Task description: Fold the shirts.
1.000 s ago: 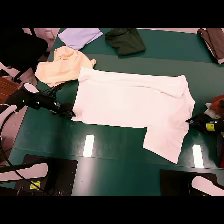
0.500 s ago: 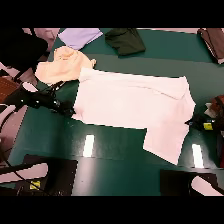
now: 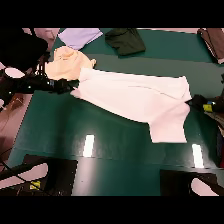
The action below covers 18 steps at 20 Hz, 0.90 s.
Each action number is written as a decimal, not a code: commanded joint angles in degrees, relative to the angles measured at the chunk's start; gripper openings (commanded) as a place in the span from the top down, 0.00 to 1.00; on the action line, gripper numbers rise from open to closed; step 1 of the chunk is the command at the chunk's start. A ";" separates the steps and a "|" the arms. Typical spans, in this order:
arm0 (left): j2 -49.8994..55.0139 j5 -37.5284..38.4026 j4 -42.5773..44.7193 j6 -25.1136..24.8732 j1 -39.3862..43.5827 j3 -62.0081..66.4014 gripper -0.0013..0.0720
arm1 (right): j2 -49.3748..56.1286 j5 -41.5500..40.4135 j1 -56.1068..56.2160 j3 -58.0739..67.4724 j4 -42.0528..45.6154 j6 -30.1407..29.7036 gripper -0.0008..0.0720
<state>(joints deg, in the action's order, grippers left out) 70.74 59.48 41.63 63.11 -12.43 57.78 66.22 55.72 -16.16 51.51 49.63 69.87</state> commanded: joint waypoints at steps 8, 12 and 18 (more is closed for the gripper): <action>3.13 -21.27 -1.88 -1.16 1.53 2.82 0.95 | 18.99 -7.63 5.07 23.76 -0.57 5.40 0.97; 10.56 -29.09 -1.62 -1.62 9.99 6.43 0.95 | 25.86 -7.80 5.92 31.54 -0.46 6.80 0.97; 20.52 -38.03 -1.01 0.09 13.20 15.32 0.95 | 36.11 -10.54 6.43 38.32 -0.37 9.01 0.97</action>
<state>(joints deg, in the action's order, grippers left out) 87.50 27.18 39.99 62.46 -0.43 69.89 97.78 47.05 -9.91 86.74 49.21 77.52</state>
